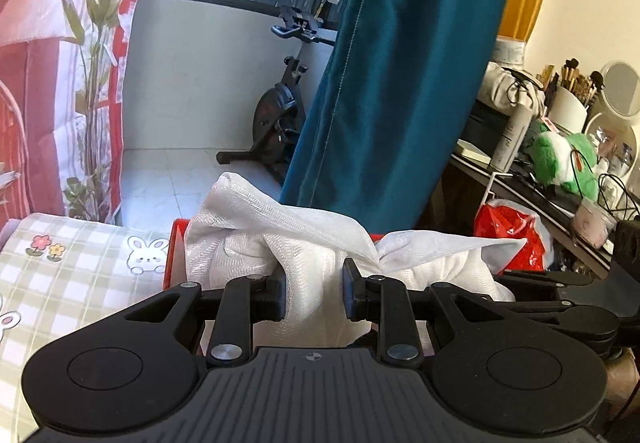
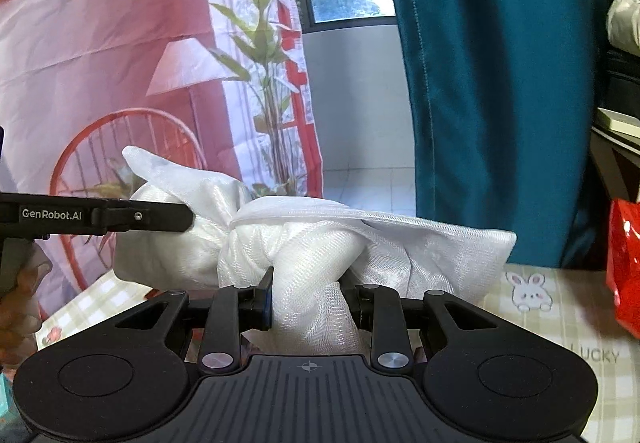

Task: Organize soft objects
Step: 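Carry the white mesh cloth toward the red box opening, then lower the white mesh cloth into the red box and open the left tool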

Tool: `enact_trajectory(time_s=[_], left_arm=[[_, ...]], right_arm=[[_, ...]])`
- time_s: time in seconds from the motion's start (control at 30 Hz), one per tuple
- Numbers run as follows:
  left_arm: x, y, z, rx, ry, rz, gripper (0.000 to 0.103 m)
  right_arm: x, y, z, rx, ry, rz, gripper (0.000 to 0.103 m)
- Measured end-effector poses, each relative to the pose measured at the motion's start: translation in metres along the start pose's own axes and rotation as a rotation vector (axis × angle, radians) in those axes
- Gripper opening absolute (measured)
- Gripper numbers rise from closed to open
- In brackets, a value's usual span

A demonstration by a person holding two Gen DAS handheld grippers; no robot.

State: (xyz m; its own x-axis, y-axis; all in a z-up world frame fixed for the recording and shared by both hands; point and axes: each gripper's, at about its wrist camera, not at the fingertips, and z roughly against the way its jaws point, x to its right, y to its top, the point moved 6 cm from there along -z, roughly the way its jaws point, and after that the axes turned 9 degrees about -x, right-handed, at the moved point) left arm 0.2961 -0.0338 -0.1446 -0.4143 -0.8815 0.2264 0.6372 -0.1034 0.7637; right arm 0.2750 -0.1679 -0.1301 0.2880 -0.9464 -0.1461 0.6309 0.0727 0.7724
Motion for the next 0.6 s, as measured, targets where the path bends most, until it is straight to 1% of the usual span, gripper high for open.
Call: enact_trajectory(time_s=[0.13, 0.33, 0.43, 0.6], left_arm=[[-0.008, 0.013, -0.025, -0.037, 0.013, -0.005, 0.027], [-0.026, 0.024, -0.078, -0.117, 0.058, -0.003, 0.027], [-0.036, 0.022, -0.107, -0.186, 0.049, 0.025, 0.027], [-0.055, 0.011, -0.141, -0.282, 0.055, 0.059, 0.027]], right_arm=[[0.015, 0.013, -0.019, -0.02, 0.005, -0.034, 0.026], [0.035, 0.028, -0.068, -0.09, -0.023, -0.07, 0.026], [0.043, 0.028, -0.095, -0.144, -0.039, -0.096, 0.026], [0.056, 0.027, -0.134, -0.245, -0.052, -0.122, 0.026]])
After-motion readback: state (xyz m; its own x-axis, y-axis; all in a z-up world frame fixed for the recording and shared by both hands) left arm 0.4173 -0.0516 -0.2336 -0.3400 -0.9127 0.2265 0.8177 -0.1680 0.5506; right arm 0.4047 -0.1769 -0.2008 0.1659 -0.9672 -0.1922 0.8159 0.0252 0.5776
